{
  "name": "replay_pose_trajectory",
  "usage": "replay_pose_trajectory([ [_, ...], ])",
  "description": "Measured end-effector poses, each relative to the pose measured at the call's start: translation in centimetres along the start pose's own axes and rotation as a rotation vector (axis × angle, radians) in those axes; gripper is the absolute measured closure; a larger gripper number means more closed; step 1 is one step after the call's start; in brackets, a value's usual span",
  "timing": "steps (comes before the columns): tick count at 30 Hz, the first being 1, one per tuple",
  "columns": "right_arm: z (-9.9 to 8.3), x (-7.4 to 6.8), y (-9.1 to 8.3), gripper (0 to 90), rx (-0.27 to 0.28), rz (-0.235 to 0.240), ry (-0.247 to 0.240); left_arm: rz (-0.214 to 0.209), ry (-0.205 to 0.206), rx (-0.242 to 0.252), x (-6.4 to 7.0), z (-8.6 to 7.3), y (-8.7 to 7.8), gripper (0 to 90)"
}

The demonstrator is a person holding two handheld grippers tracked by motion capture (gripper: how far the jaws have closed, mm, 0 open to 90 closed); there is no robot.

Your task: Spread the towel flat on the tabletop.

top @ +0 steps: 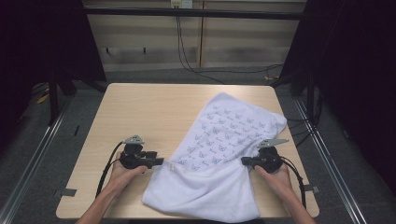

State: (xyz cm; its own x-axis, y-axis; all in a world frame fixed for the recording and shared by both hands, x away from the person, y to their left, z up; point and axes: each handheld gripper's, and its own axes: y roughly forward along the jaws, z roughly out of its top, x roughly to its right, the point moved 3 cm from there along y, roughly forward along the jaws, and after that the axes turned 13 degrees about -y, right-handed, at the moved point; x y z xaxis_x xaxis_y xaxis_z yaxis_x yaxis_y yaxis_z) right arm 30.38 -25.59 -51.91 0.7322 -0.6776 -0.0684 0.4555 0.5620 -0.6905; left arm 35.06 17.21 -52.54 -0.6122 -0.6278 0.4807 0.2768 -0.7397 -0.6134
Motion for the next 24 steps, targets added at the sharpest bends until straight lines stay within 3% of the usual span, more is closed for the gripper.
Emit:
replay_pose_trajectory([
  [5,0.0,0.0,0.0,88.3,0.004,-0.001,-0.004,-0.006,0.073,-0.035,1.1,-0.4,0.3,53.8],
  [7,0.1,-0.1,-0.1,88.3,0.006,0.002,-0.002,-0.003,0.116,-0.051,1.5,-0.7,0.4,65.0],
  [11,0.2,-0.4,-0.4,88.4,0.022,0.009,0.002,-0.029,0.153,-0.079,2.2,-1.2,0.5,83.5],
  [13,0.2,-0.4,-0.5,88.4,0.025,0.013,0.004,-0.018,0.155,-0.081,2.3,-1.2,0.3,85.2],
  [15,0.3,-0.6,-0.7,88.4,0.035,0.016,0.004,-0.026,0.139,-0.054,2.4,-1.2,-0.4,86.1],
  [19,1.0,-1.2,-2.3,88.5,0.108,0.037,0.016,-0.068,0.127,0.022,3.2,-1.1,-2.6,86.1],
  [20,1.1,-1.4,-2.8,88.6,0.121,0.037,0.013,-0.090,0.128,0.051,3.9,-1.2,-3.6,86.1],
  [23,1.6,-2.6,-5.0,88.6,0.183,0.051,0.000,-0.112,0.144,0.077,5.0,-1.7,-5.1,86.1],
  [24,1.7,-3.1,-5.9,88.6,0.196,0.053,-0.009,-0.138,0.140,0.085,5.7,-2.2,-5.8,86.1],
])
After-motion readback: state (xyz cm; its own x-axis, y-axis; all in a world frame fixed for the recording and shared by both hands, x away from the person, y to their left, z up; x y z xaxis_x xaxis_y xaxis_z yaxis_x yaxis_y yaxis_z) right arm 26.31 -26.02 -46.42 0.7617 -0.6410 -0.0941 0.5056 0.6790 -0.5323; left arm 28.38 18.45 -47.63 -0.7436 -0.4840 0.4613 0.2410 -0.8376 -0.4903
